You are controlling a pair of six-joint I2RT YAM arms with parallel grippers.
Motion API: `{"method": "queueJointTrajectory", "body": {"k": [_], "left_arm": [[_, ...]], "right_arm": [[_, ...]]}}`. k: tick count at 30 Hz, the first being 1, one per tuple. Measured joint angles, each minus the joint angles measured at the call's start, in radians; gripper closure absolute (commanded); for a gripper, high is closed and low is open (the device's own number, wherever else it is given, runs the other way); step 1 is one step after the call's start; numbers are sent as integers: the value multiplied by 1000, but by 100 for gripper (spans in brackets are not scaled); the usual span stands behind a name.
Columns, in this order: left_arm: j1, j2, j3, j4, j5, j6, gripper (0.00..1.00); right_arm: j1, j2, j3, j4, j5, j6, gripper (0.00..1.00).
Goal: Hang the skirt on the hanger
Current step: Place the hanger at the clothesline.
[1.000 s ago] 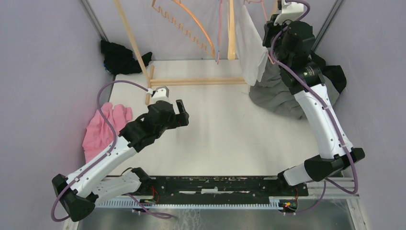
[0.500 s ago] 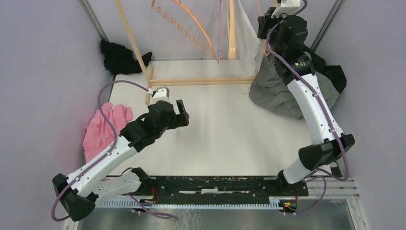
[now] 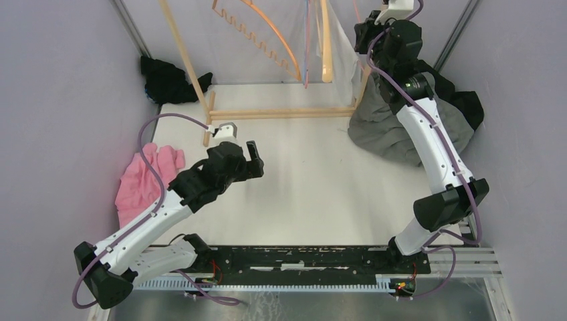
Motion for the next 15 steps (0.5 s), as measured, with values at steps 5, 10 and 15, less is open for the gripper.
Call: {"method": "queueJointTrajectory", "body": {"k": [5, 10, 15], "left_arm": [[0, 0, -13, 1, 2, 0, 1], [0, -1, -23, 4, 6, 0, 1], [0, -6, -27, 8, 6, 0, 1]], "right_arm": [[0, -30, -87, 38, -16, 17, 98], [0, -67, -167, 80, -21, 35, 90], [0, -87, -194, 92, -33, 51, 62]]}}
